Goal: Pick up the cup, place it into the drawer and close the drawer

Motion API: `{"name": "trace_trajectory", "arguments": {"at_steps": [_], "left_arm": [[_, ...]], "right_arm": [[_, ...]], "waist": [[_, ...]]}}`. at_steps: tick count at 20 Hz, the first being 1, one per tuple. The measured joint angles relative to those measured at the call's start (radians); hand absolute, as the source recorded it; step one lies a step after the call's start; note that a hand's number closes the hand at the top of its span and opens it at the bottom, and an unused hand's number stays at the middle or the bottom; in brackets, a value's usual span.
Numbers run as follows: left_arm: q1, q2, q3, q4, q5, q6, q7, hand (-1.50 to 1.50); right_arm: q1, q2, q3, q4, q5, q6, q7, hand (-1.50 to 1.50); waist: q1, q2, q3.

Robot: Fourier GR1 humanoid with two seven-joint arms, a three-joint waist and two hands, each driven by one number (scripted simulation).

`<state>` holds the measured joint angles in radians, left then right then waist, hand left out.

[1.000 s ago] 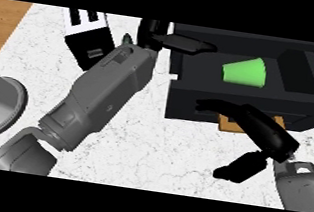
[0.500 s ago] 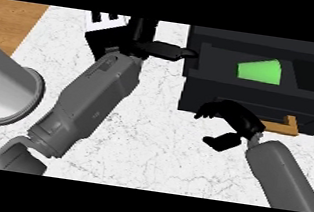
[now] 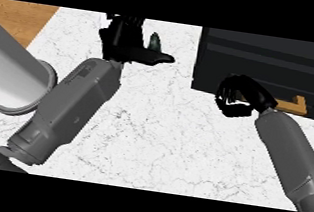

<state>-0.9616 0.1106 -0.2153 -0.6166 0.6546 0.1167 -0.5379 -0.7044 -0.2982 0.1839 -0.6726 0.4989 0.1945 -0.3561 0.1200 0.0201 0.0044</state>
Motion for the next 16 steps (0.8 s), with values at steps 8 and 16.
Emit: {"name": "trace_trajectory", "arguments": {"at_steps": [8, 16], "left_arm": [[0.067, 0.051, -0.011, -0.063, 0.002, -0.059, 0.024, -1.5], [0.096, 0.078, -0.021, -0.099, 0.005, -0.104, 0.045, -1.5]], "right_arm": [[-0.076, -0.027, -0.092, 0.122, -0.069, 0.04, -0.067, 1.5], [-0.069, -0.051, -0.128, 0.117, -0.136, 0.145, -0.076, 1.5]], "waist": [[0.029, 0.004, 0.004], [0.048, 0.008, 0.008]]}}
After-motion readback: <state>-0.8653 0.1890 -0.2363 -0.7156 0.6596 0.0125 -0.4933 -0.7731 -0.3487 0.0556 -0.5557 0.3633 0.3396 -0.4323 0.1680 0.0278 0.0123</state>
